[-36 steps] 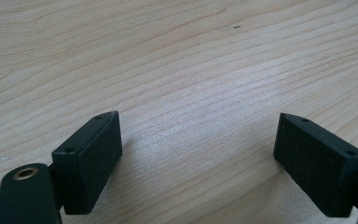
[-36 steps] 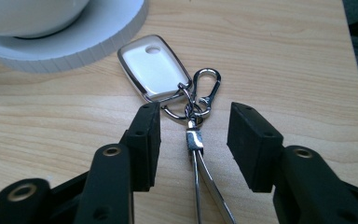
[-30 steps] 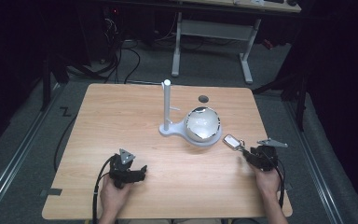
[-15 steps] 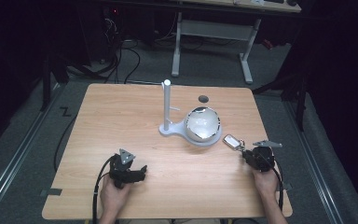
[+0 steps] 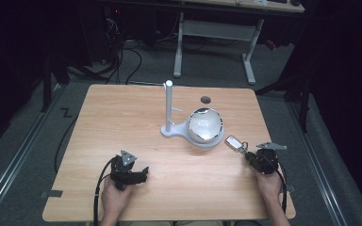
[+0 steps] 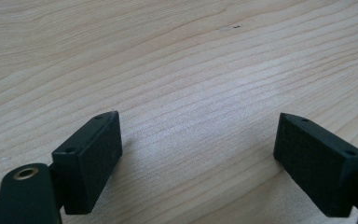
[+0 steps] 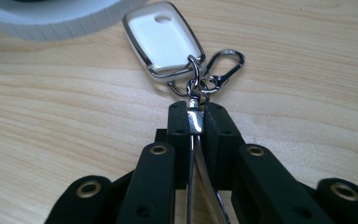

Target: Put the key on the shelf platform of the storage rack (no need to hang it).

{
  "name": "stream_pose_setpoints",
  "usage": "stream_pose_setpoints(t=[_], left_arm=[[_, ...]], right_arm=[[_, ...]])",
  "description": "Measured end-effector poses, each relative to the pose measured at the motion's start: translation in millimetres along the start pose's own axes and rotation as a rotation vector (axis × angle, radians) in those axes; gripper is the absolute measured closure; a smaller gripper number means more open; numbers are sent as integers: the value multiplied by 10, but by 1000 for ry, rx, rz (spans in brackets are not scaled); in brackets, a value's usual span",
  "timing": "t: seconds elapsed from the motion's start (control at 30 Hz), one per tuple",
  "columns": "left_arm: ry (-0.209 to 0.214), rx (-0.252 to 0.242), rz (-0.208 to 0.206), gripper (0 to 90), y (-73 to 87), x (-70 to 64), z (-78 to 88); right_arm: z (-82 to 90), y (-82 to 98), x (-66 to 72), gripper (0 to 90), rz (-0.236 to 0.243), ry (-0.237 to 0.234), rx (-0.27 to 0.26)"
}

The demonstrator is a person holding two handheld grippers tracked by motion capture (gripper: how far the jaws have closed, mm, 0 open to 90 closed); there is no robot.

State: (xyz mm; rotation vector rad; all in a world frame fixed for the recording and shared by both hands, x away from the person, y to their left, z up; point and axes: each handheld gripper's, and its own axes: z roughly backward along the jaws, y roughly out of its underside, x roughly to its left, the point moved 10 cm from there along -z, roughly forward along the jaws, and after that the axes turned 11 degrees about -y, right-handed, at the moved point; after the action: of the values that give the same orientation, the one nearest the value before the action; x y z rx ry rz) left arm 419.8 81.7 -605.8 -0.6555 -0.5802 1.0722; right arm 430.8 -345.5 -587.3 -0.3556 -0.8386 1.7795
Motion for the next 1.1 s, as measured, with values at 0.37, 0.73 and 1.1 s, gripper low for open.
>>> stream_pose_setpoints(t=[0.37, 0.73, 1.1], left_arm=[[0, 0, 0, 157, 0, 1, 0], [0, 0, 1, 157, 0, -1, 0], [-1, 0, 0, 156, 0, 1, 0]], right_arm=[[285, -165, 125, 822, 26, -46, -97], [505, -361, 313, 822, 65, -85, -159], [559, -429, 495, 822, 105, -119, -162]])
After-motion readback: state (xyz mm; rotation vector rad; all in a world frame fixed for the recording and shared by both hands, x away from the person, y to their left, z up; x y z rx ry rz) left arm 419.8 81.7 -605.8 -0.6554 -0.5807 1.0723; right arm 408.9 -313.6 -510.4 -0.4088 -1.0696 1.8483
